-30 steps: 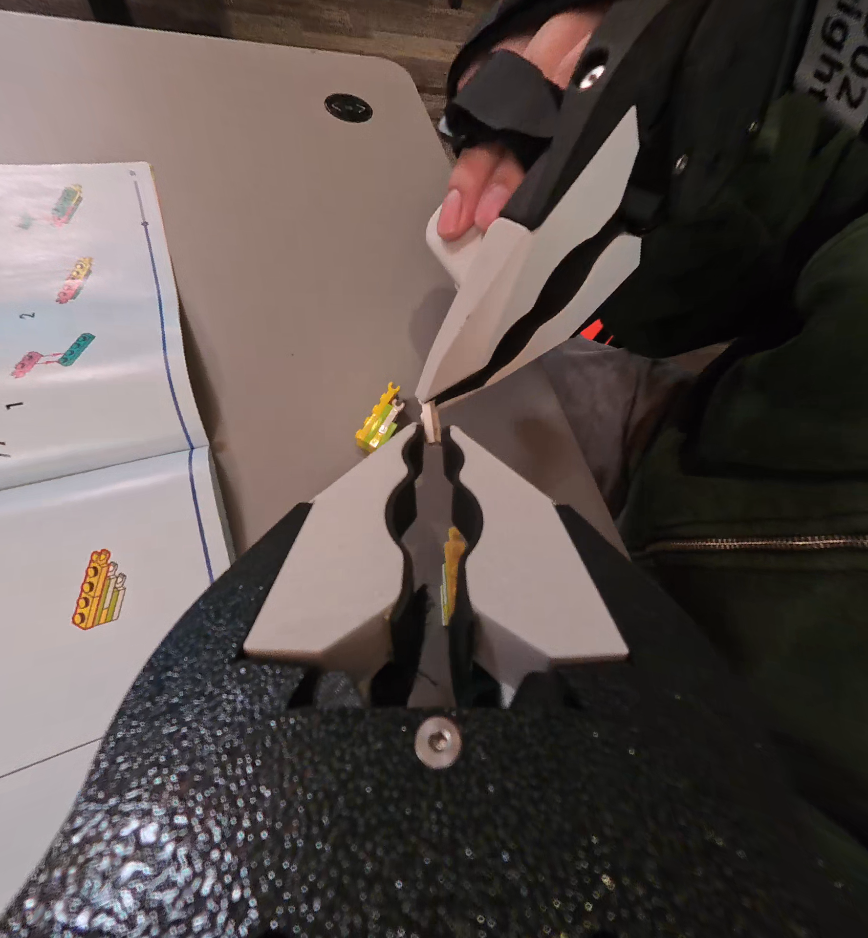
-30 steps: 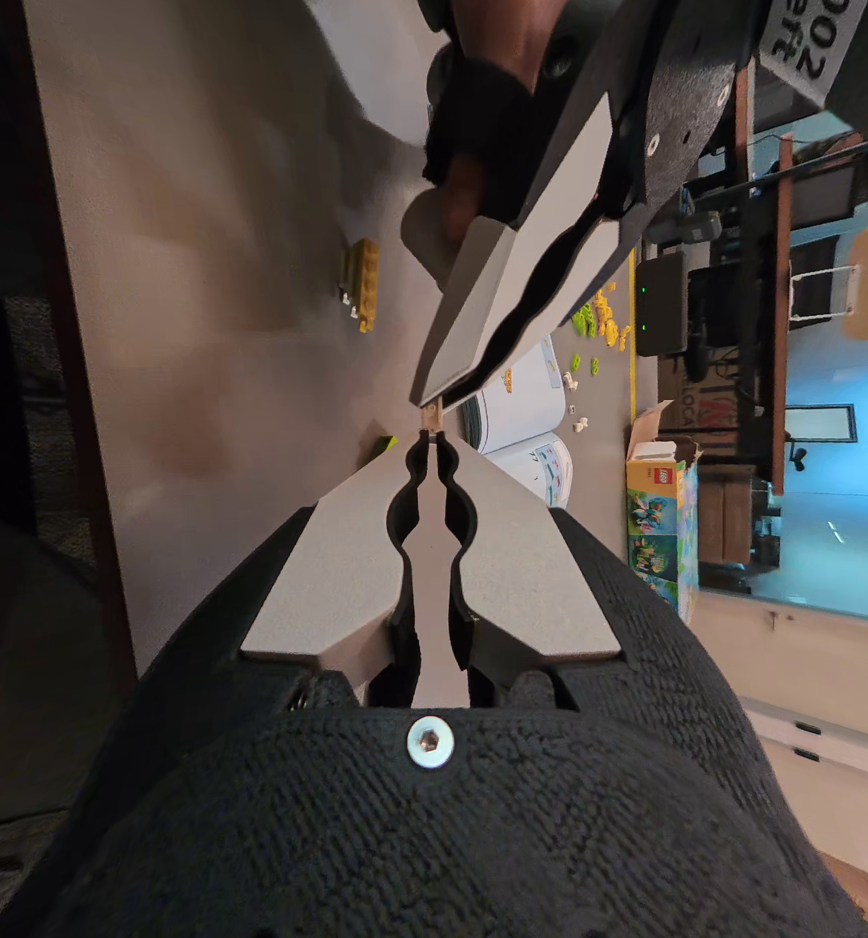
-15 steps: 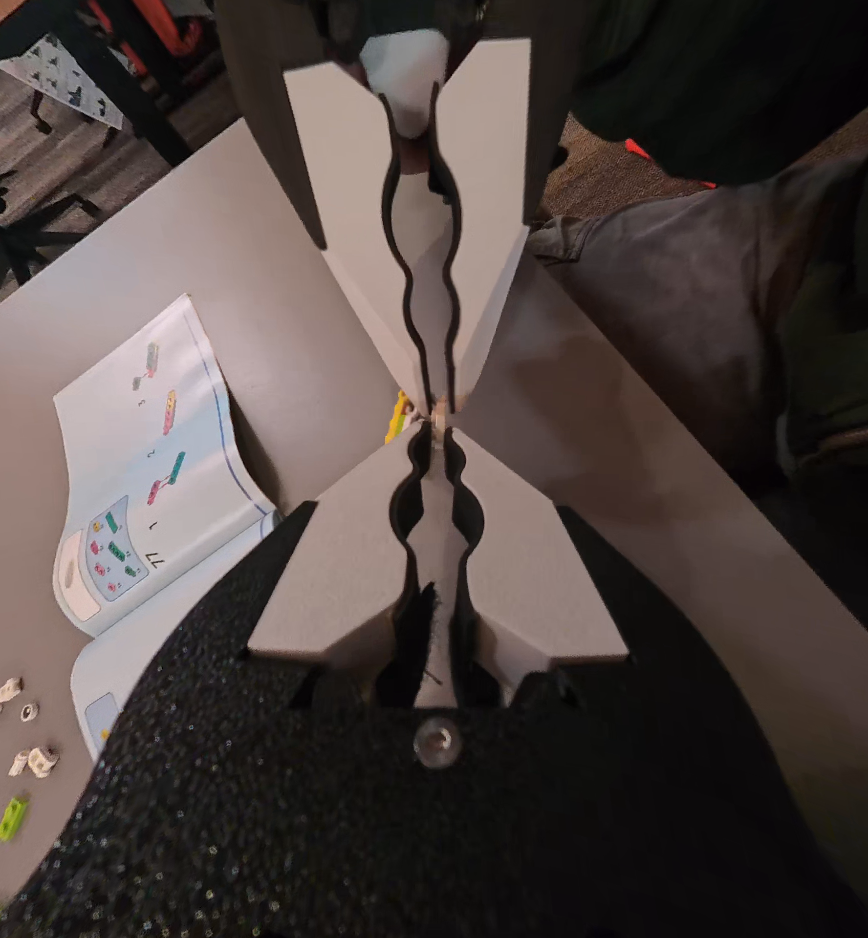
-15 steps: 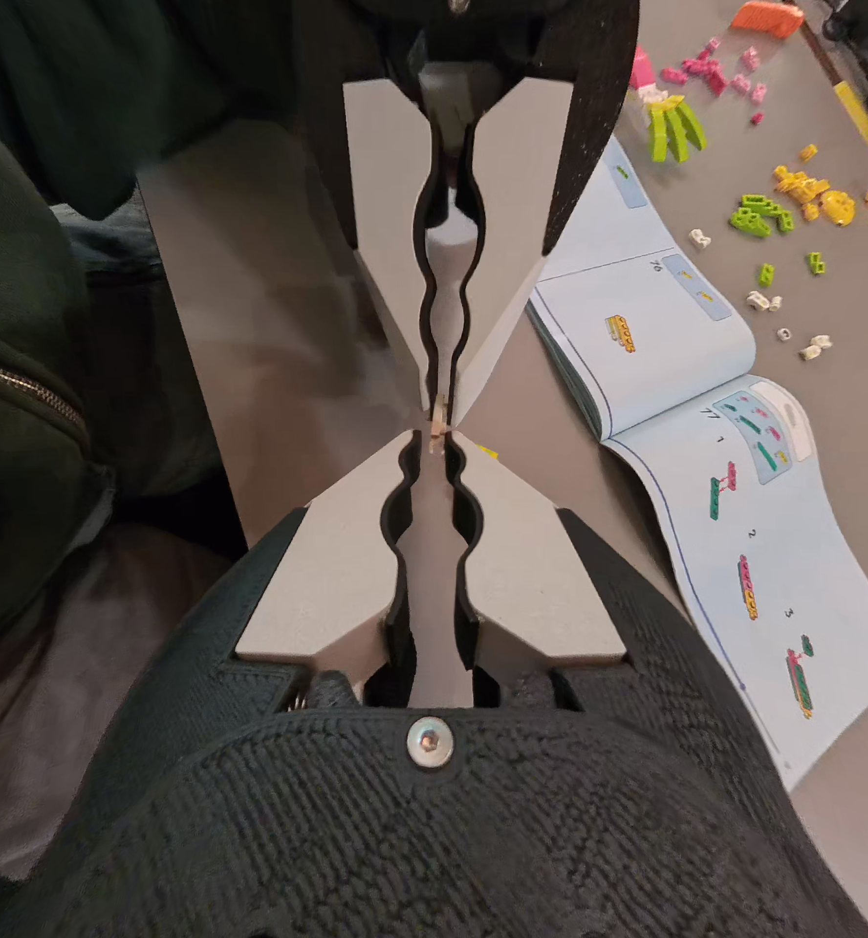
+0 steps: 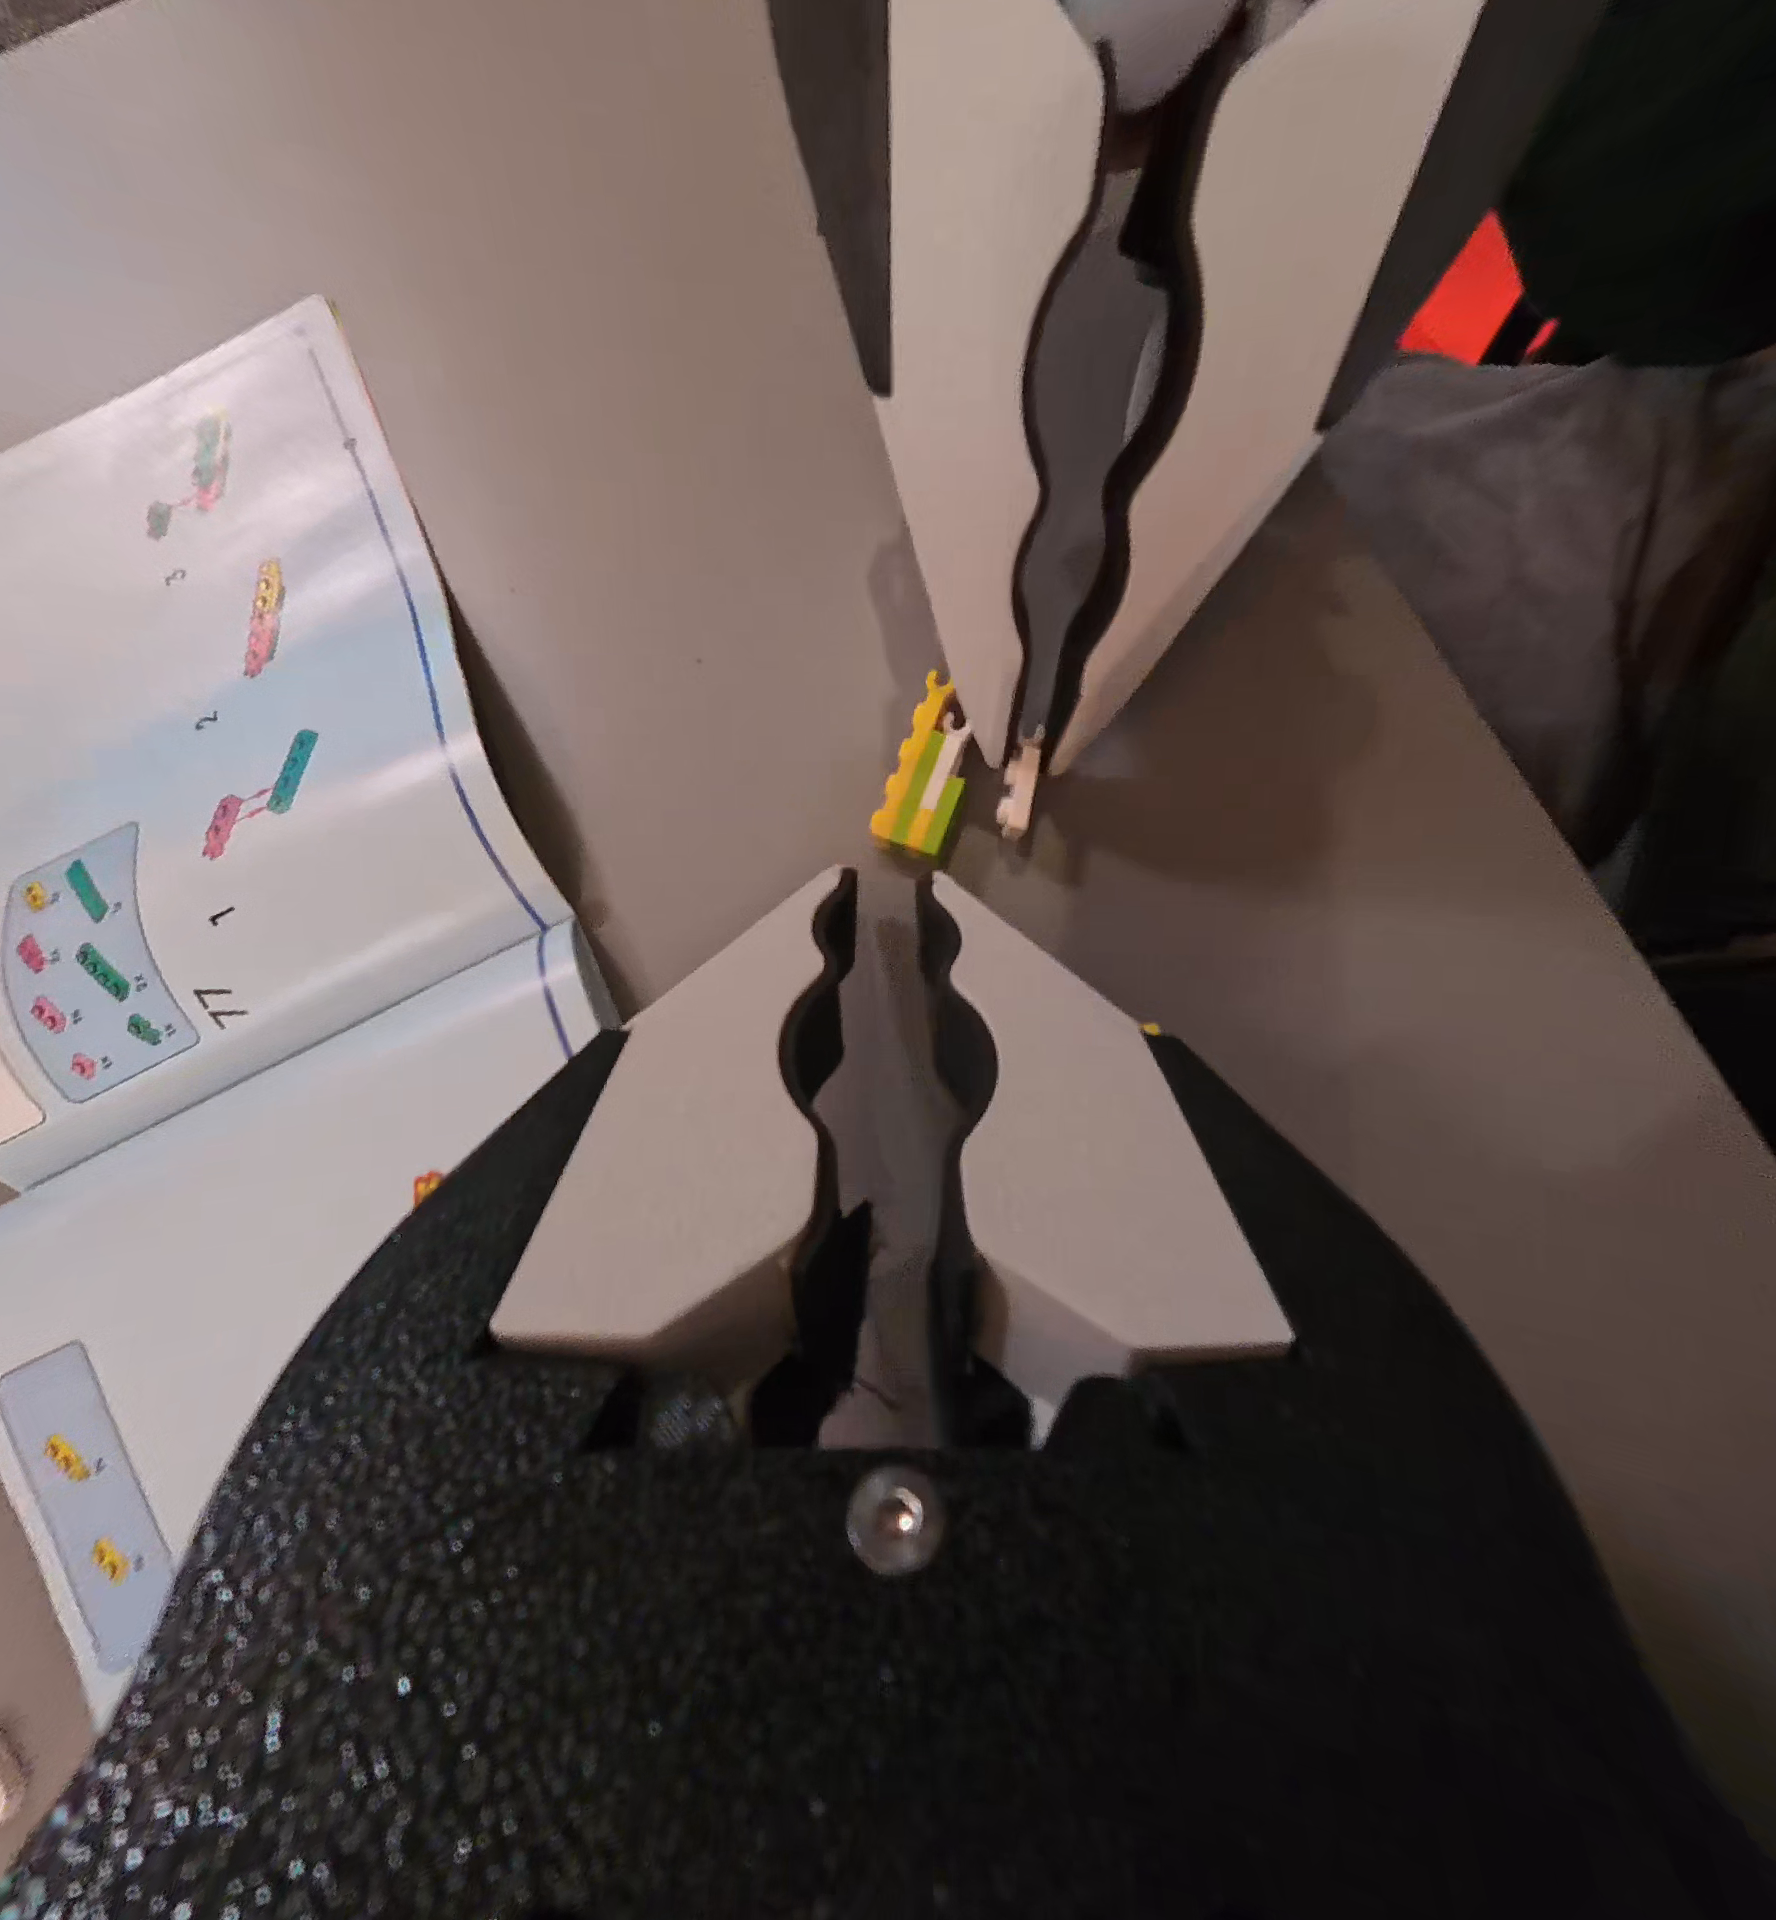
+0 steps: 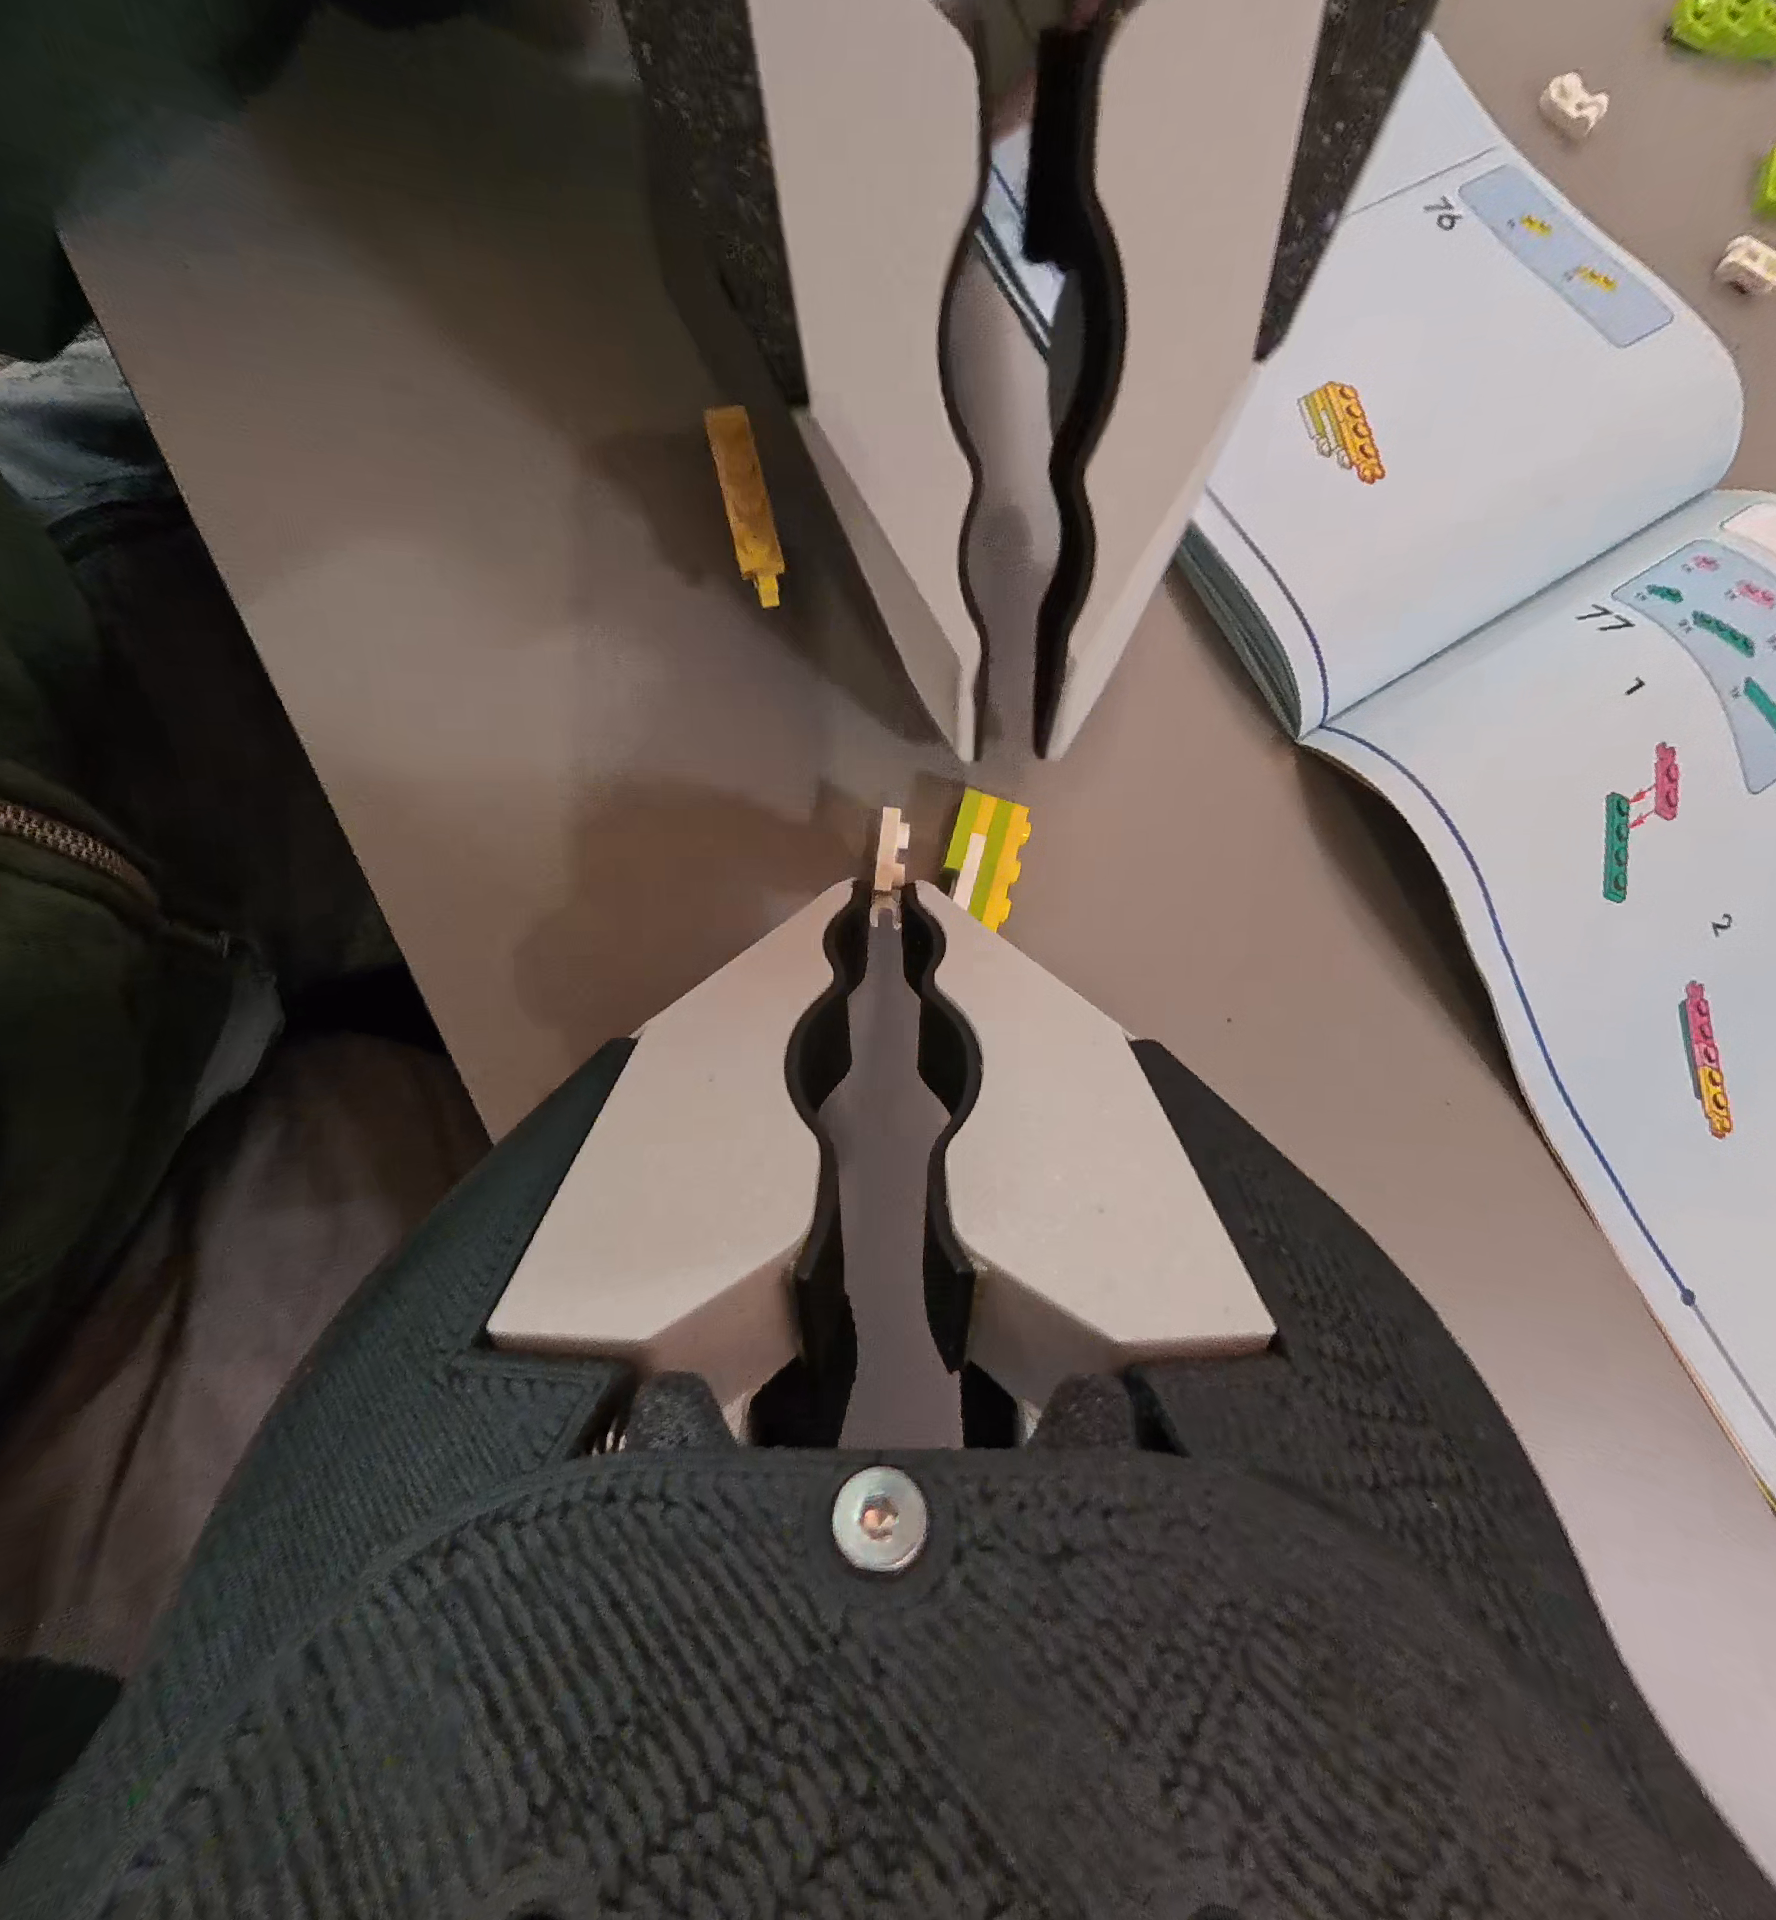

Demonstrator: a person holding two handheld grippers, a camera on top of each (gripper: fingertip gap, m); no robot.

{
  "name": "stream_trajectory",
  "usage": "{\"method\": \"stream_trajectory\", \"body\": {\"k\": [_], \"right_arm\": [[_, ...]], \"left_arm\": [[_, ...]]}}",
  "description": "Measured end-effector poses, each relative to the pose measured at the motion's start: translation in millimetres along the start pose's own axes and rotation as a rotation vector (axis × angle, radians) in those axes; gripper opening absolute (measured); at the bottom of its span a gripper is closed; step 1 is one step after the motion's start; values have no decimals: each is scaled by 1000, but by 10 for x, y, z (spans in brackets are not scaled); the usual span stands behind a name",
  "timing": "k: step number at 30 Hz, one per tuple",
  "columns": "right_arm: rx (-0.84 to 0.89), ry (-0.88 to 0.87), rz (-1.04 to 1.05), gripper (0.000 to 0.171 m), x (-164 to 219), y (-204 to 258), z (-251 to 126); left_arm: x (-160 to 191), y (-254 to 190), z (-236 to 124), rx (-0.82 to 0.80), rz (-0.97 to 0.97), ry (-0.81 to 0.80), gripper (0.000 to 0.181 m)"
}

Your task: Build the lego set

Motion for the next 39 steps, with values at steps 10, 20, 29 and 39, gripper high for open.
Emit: {"method": "stream_trajectory", "body": {"k": [10,20,29,39], "right_arm": [[15,16,1,4,23,-27,9],[10,20,-19,4,21,-30,11],[4,24,-18,10,13,-20,2],[-17,29,19,4,31,-16,-2]], "left_arm": [[-17,-31,51,75,-57,12,16],[-82,-101,91,87,-60,-7,48],[-66,-103,119,69,-50,14,43],[-46,-117,100,70,-65,15,40]]}}
Point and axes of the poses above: each gripper's, where its closed fingertips meet, z out along the fingers, x out of its underside, y = z × x across the jaws, the point moved 5 cm from there along -z, back along the fingers, and after that the axes turned 3 degrees about -z, right-handed, at the moved point
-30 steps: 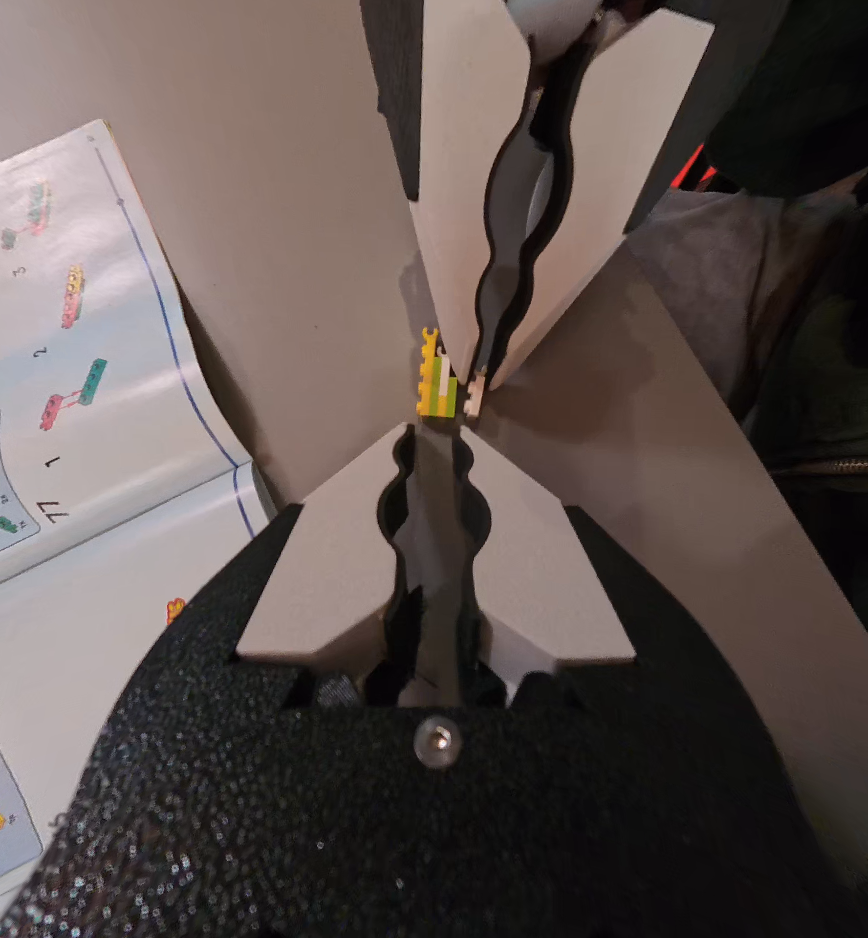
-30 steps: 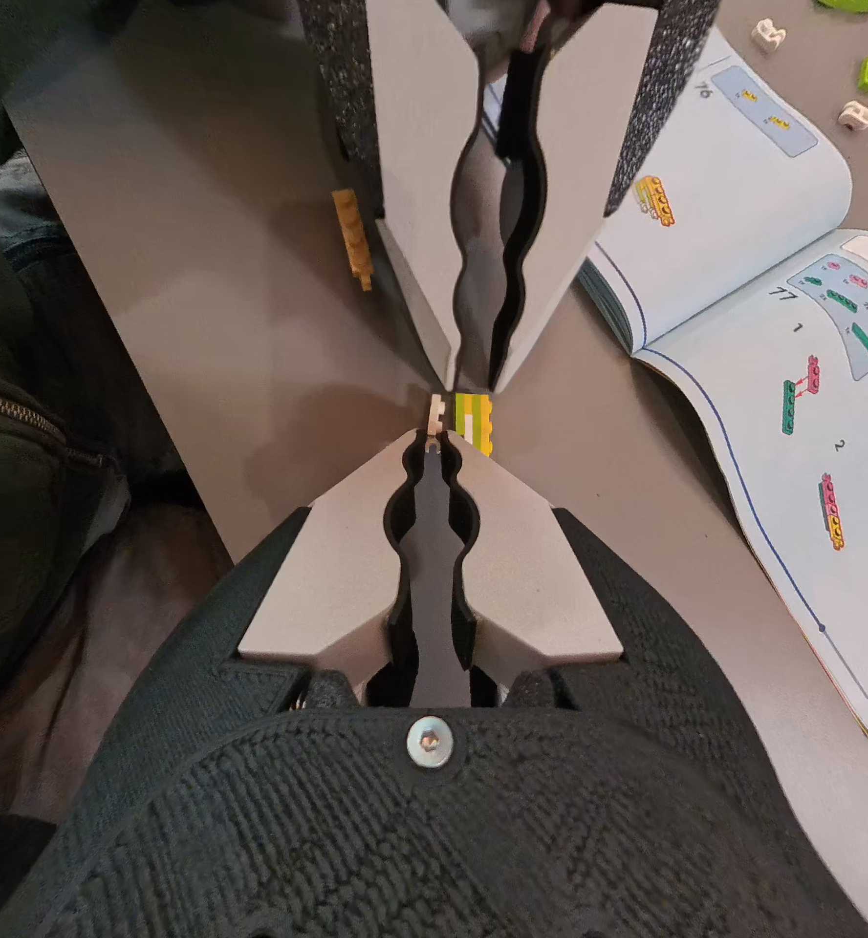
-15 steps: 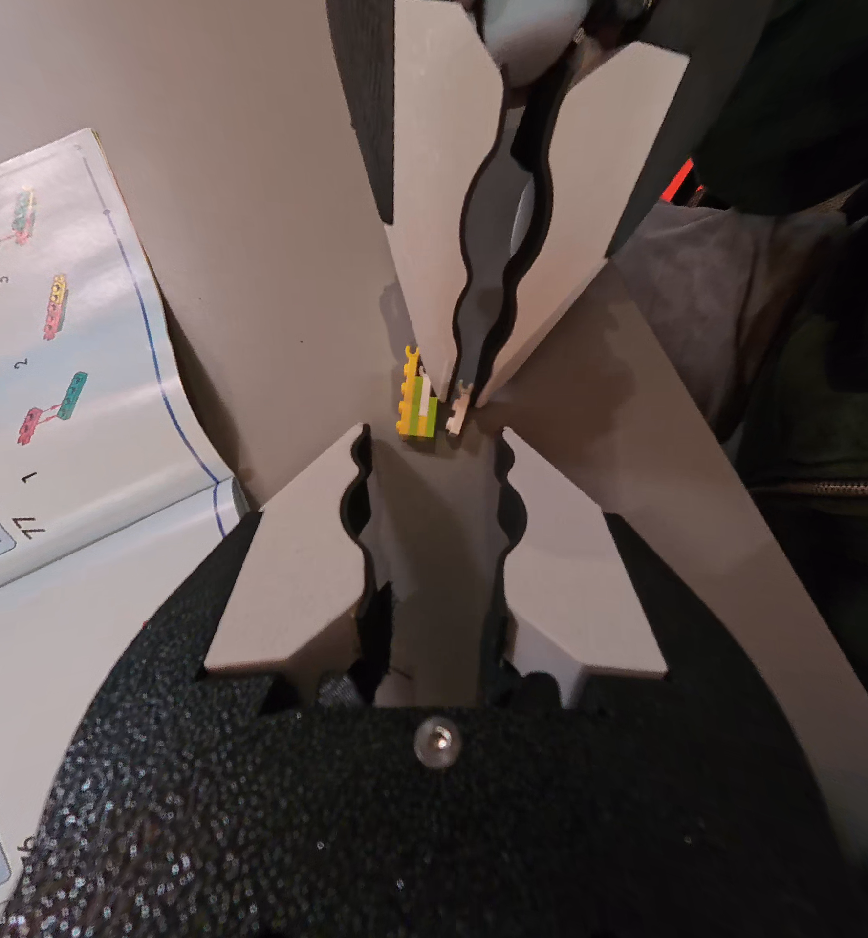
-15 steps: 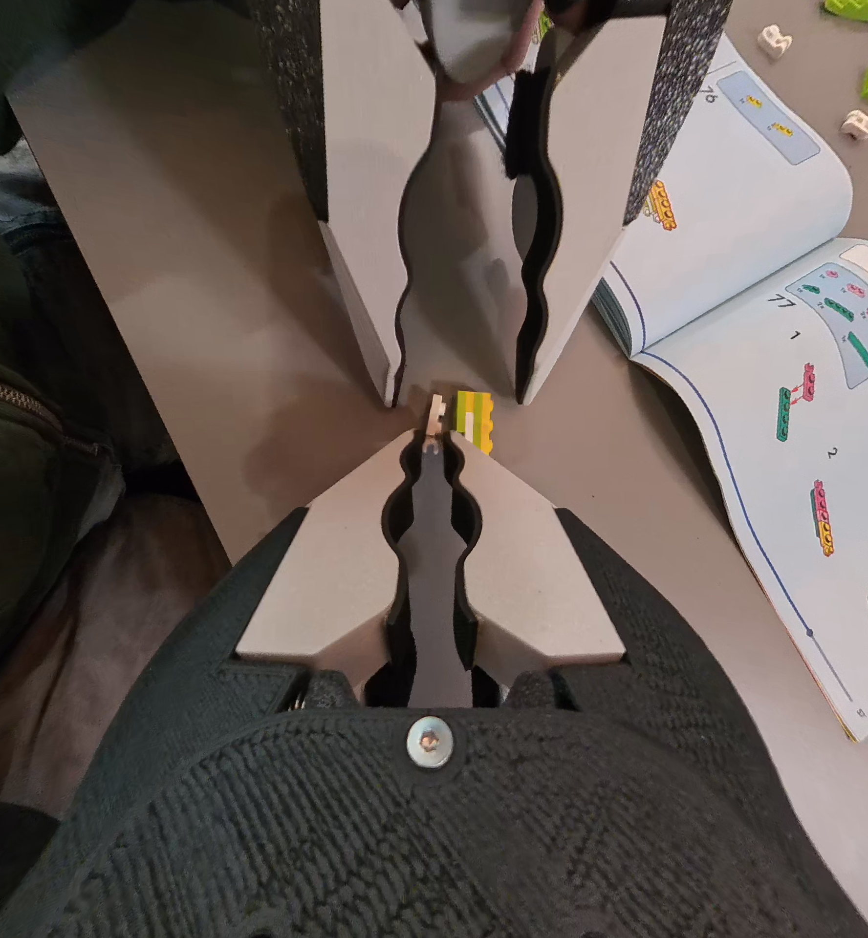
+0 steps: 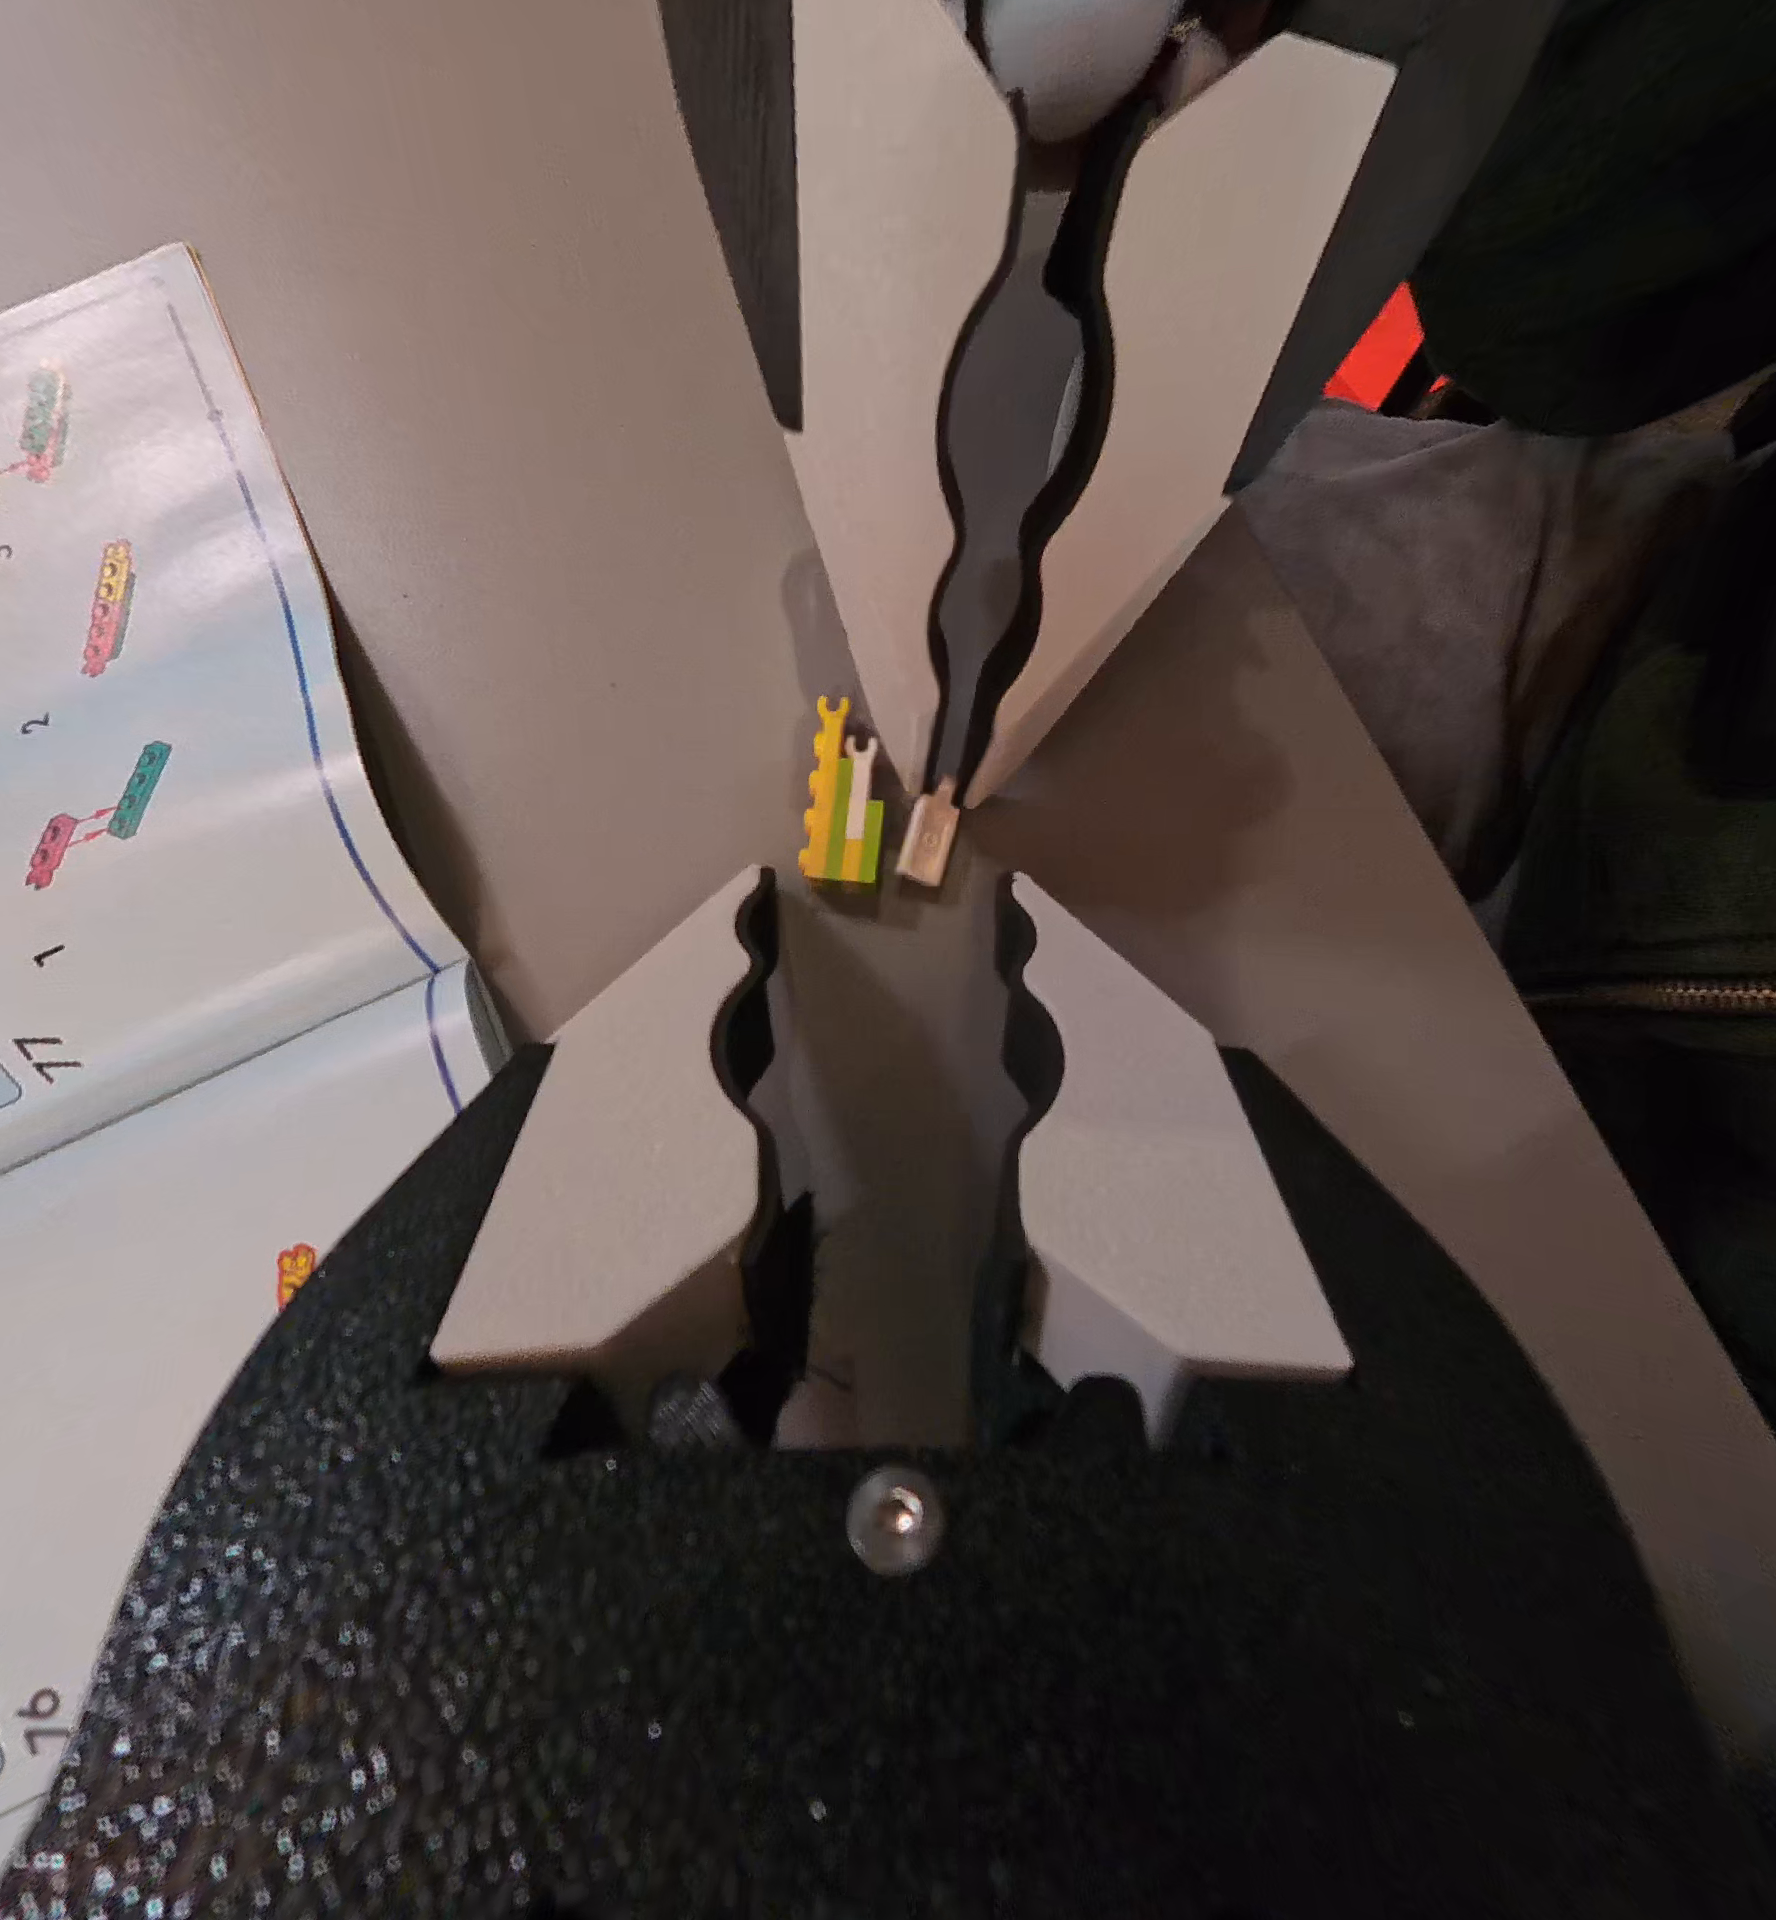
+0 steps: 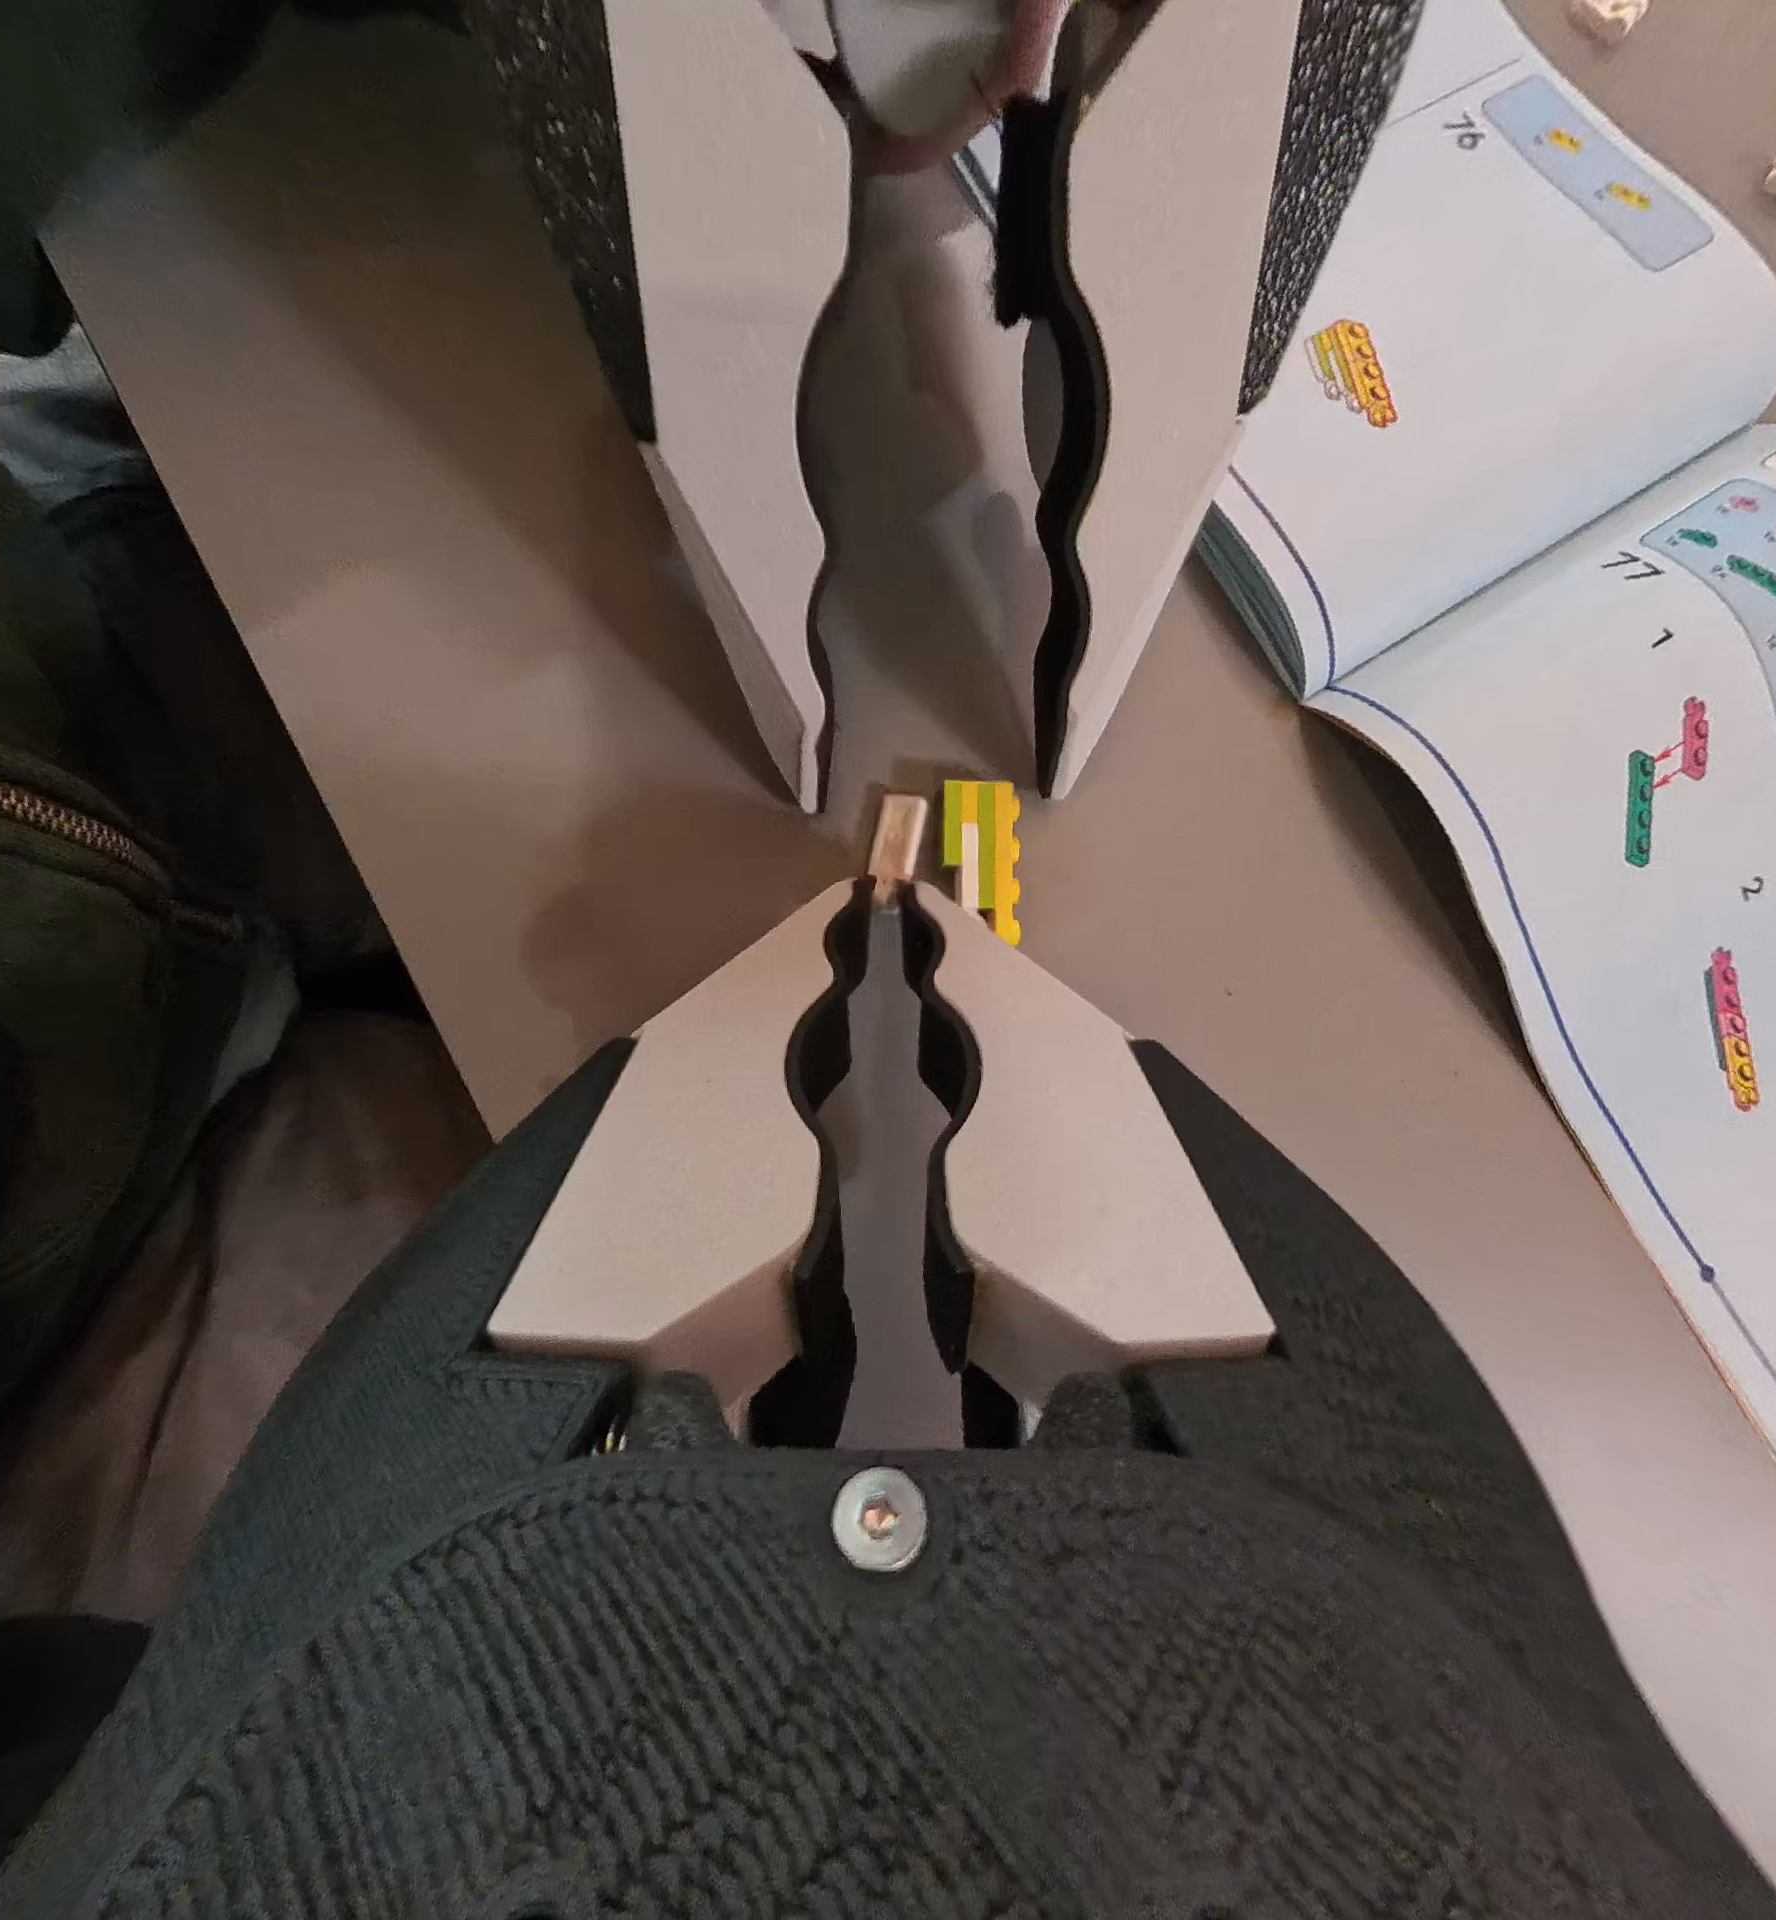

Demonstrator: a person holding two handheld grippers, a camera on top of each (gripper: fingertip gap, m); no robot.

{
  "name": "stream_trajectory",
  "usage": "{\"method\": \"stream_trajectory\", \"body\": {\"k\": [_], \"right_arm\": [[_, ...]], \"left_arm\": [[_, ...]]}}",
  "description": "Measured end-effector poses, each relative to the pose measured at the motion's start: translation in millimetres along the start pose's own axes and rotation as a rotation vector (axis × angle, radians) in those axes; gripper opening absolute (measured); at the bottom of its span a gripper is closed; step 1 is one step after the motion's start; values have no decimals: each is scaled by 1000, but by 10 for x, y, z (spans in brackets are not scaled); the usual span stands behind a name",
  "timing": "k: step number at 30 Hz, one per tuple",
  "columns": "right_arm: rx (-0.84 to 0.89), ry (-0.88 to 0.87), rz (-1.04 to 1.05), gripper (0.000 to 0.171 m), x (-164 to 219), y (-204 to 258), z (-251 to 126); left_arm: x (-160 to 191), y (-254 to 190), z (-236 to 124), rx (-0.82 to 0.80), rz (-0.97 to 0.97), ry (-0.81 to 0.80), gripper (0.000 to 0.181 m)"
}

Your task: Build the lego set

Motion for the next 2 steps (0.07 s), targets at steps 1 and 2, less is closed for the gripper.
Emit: {"method": "stream_trajectory", "body": {"k": [1,2], "right_arm": [[6,3,-20,1,-1,6,1],[22,7,-53,1,-4,9,1]], "left_arm": [[4,-8,-4,1,-2,-3,38],[7,-16,-10,1,-4,-7,37]]}}
Point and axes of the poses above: each gripper's, where its closed fingertips meet, z out along the fingers, x out of its underside, y = z × x across the jaws, the point moved 5 cm from there along -z, back along the fingers, and after that the axes turned 3 degrees about -z, right-handed, at the moved point
